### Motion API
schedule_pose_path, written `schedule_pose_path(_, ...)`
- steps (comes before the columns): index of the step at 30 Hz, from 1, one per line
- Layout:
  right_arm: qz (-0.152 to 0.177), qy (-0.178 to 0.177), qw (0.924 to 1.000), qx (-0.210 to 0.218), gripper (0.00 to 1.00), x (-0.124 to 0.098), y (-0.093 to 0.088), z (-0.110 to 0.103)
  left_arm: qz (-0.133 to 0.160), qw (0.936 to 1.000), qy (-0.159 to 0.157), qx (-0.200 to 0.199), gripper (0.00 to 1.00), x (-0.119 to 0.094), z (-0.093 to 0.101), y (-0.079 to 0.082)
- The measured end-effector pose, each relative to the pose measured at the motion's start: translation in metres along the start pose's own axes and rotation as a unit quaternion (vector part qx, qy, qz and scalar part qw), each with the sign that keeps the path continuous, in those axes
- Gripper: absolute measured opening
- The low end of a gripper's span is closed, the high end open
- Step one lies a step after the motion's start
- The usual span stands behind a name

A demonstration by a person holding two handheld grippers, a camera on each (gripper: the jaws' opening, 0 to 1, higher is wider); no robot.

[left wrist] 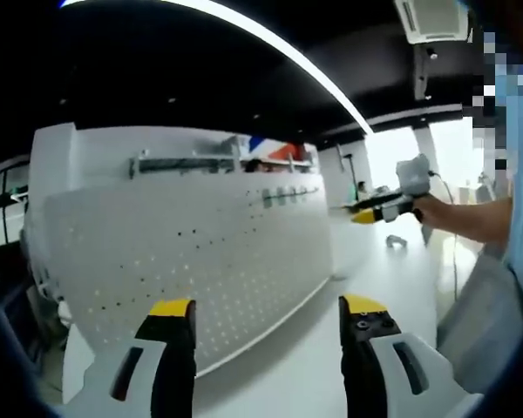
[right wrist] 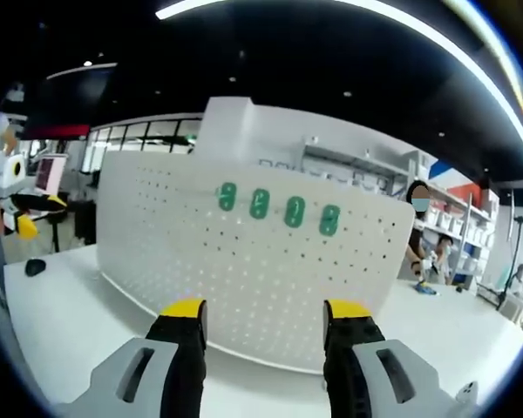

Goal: Insert the hook assembly into the mounting plate slot until the hook locks in place.

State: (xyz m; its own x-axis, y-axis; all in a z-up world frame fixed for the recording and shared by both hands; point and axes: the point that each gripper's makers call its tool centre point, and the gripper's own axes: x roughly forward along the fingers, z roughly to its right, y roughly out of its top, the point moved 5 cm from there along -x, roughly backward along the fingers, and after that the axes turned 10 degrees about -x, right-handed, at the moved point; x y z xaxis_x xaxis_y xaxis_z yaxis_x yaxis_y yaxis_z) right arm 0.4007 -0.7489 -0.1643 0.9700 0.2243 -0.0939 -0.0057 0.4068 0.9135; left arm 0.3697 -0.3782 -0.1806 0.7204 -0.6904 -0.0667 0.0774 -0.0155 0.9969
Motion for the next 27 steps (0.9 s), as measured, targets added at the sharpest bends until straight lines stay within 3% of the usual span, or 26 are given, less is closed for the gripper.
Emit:
schedule_pose_path(12,0.009,0.011,0.9999,-0.001,0.57,-0.019,0.003,-0.011,-0.005,0.9997,0.015,-0.016,0.72,-0.013,0.000,-0.003)
schedule_pose_path(27,0.005,0.019,0.9998,0.003,0.59,-0.030,-0.010,-0.022,-0.005,0.9993,0.033,-0.018,0.72,-0.028,-0.005,-0.008)
